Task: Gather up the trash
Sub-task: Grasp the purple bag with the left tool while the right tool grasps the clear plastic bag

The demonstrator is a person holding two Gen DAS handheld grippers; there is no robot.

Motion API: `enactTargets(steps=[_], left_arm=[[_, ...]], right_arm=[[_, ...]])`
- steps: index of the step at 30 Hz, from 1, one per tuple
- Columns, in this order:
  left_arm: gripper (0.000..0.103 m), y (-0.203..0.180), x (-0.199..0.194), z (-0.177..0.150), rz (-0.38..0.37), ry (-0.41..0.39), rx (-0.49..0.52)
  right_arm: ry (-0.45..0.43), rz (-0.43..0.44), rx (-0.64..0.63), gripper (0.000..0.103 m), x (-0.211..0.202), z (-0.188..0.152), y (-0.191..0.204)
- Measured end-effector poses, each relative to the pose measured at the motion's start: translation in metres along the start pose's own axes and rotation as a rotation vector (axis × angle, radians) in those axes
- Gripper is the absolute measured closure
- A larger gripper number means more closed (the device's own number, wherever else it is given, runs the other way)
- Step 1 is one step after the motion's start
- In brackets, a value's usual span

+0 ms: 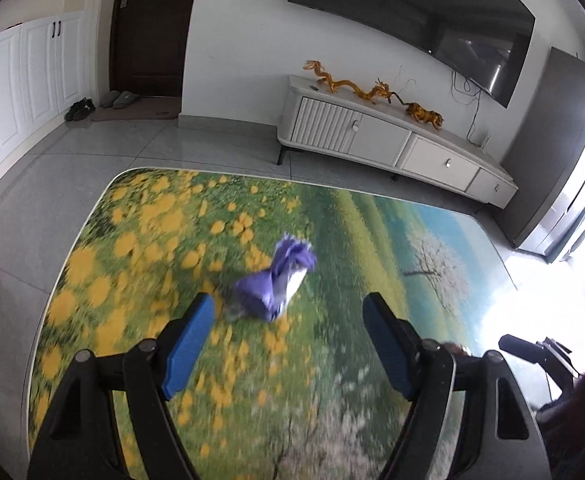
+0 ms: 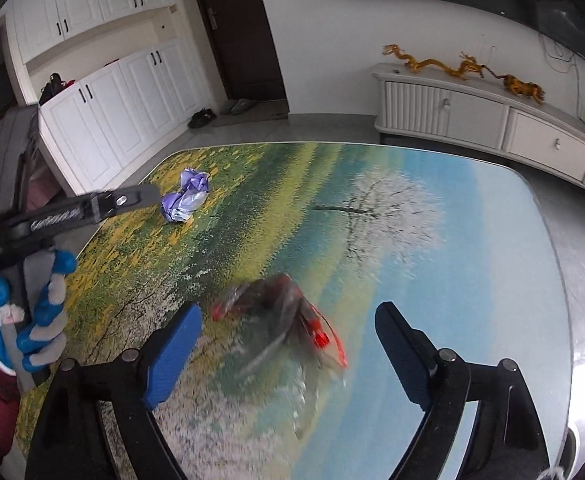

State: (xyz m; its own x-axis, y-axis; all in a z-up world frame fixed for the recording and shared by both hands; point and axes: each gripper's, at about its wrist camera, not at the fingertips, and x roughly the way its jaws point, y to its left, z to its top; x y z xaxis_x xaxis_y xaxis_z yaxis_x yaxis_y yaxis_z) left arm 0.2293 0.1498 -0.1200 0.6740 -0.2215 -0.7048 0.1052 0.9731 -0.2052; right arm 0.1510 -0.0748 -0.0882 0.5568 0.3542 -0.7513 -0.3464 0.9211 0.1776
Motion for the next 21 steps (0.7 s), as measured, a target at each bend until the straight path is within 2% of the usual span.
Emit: enactTargets(steps=[4, 7, 12, 15, 17, 19, 21], left_arm=[[0.027, -0.002, 0.033, 0.015, 0.046, 0.026, 0.03], [0.027, -0.001, 0.048, 0.017, 0.064, 0.046, 0.046], [0.031, 0.001, 0.054, 0.012, 0.031, 0.068, 0.034], [0.045, 0.0, 0.053, 0.006, -0.005, 0.08, 0.023], [0.059, -0.001, 0.052, 0.001, -0.026, 0.094, 0.012], [0.068, -0.003, 0.05, -0.004, -0.04, 0.101, 0.006], [0.071, -0.006, 0.044, -0.009, -0.053, 0.098, -0.001]], right_arm=[[0.026, 0.019, -0.005, 0.024, 0.017, 0.005, 0.0], [0.043, 0.02, -0.012, 0.034, 0.026, 0.005, 0.002], [0.043, 0.009, -0.012, 0.051, 0.031, 0.001, 0.001], [0.033, 0.004, -0.001, 0.065, 0.03, -0.002, 0.001], [0.03, -0.005, 0.001, 0.074, 0.029, -0.005, 0.001], [0.03, -0.004, 0.013, 0.078, 0.023, -0.011, 0.001], [0.025, 0.003, 0.035, 0.085, 0.016, -0.016, 0.0]])
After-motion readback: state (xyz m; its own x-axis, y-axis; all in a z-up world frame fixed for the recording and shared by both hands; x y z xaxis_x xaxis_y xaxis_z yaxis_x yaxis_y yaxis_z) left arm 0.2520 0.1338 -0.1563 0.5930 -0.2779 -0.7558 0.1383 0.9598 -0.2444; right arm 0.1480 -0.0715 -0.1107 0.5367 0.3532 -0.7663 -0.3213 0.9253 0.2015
